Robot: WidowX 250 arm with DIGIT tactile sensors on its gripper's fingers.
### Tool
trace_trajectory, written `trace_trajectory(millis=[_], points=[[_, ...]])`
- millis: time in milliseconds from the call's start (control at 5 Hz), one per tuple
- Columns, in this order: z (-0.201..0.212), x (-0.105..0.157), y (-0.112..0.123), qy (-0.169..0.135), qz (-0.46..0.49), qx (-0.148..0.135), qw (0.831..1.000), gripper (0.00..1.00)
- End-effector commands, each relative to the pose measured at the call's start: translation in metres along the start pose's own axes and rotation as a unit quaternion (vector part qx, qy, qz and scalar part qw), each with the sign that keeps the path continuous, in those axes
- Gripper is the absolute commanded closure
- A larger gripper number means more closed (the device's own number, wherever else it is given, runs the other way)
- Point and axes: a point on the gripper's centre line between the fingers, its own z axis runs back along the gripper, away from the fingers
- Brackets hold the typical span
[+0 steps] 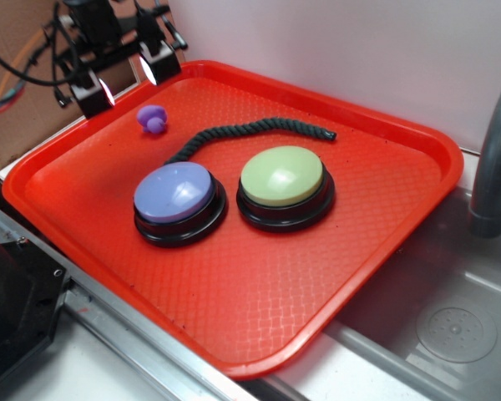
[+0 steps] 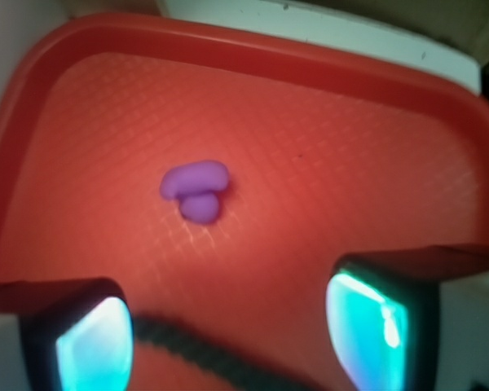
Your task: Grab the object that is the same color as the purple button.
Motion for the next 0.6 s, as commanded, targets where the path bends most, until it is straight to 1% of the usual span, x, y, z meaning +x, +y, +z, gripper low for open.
trace_trajectory(millis=[0,200,400], points=[[-0.034,0.029,-0.011,-0.048,0.047,0.017,0.998,0.0],[-0.051,0.034,-0.01,-0.06,0.065,0.039,0.995,0.0],[-0.06,0.038,-0.007,-0.056,0.072,0.058,0.994,0.0]])
